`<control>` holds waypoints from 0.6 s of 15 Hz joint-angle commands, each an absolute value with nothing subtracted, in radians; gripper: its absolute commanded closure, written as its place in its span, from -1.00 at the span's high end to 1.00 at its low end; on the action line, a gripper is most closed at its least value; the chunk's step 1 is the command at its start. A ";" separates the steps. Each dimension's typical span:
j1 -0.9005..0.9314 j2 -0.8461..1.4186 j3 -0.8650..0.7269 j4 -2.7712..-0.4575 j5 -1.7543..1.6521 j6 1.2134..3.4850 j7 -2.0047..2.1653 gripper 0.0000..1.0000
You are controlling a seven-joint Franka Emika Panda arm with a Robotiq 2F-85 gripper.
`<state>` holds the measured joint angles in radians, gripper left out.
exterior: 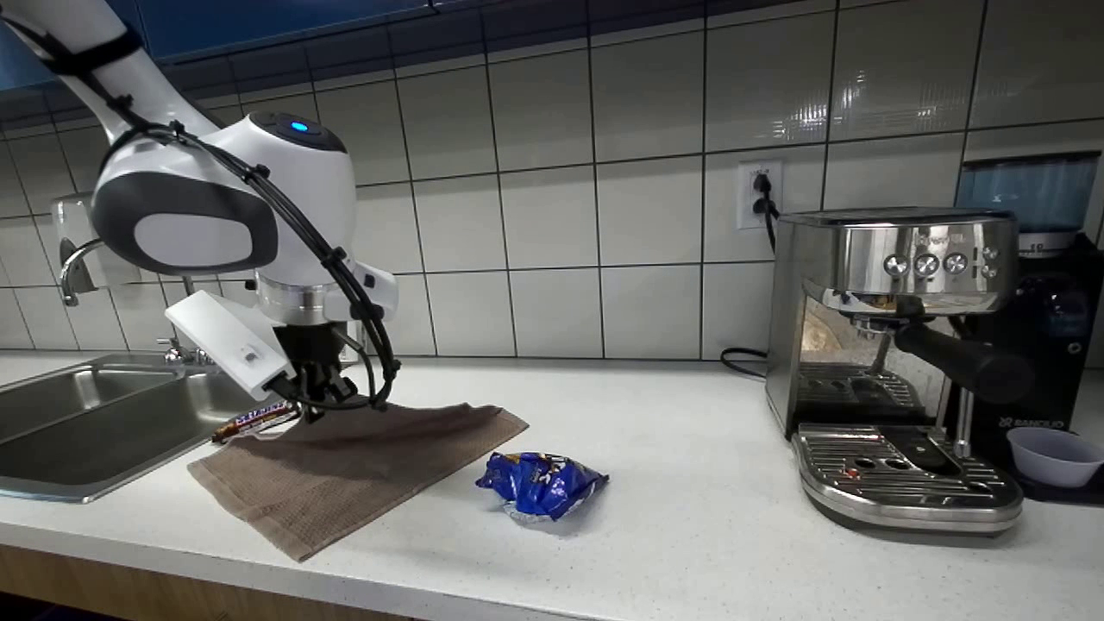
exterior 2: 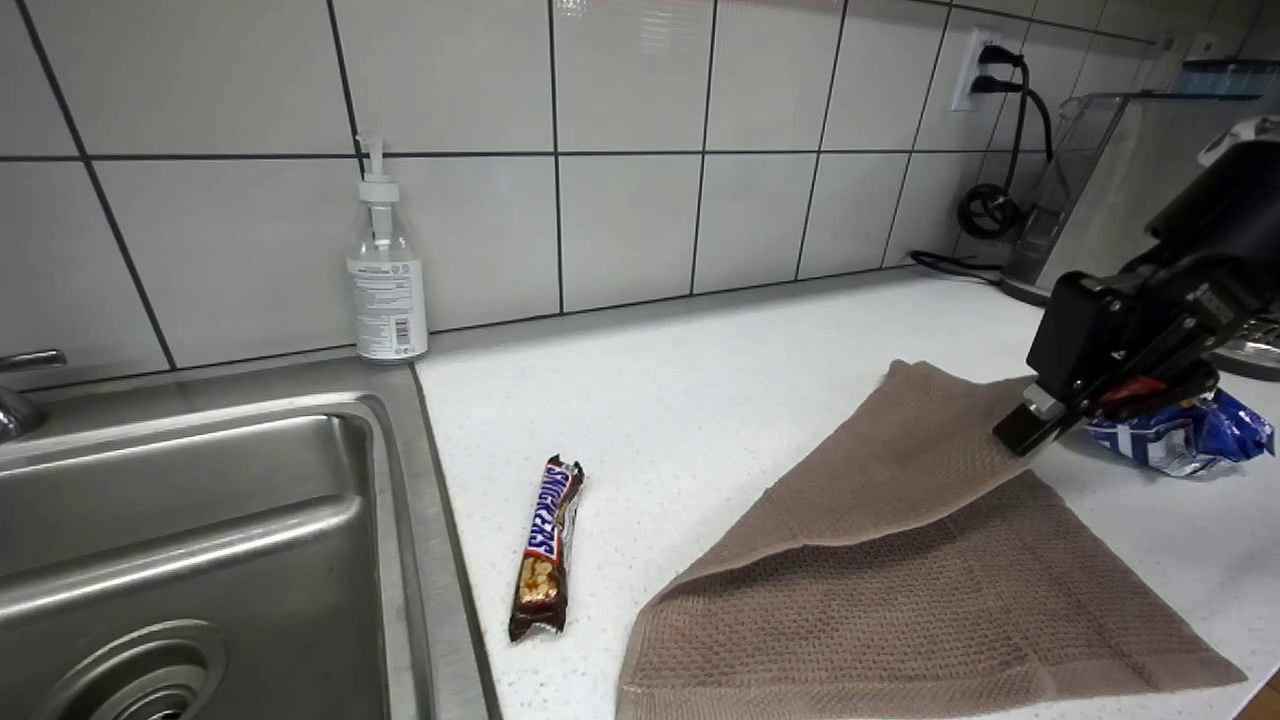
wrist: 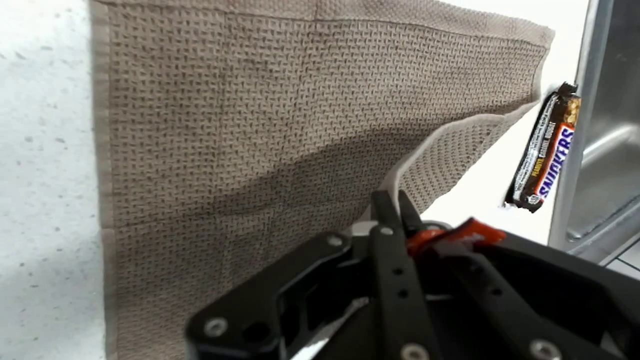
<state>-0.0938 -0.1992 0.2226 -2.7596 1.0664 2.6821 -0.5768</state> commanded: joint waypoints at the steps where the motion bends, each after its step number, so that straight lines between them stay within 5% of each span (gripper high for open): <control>1: -0.093 -0.248 0.217 -2.798 1.059 2.653 -0.595 -0.99; 9: -0.107 -0.197 0.223 -2.773 1.024 2.657 -0.592 -0.99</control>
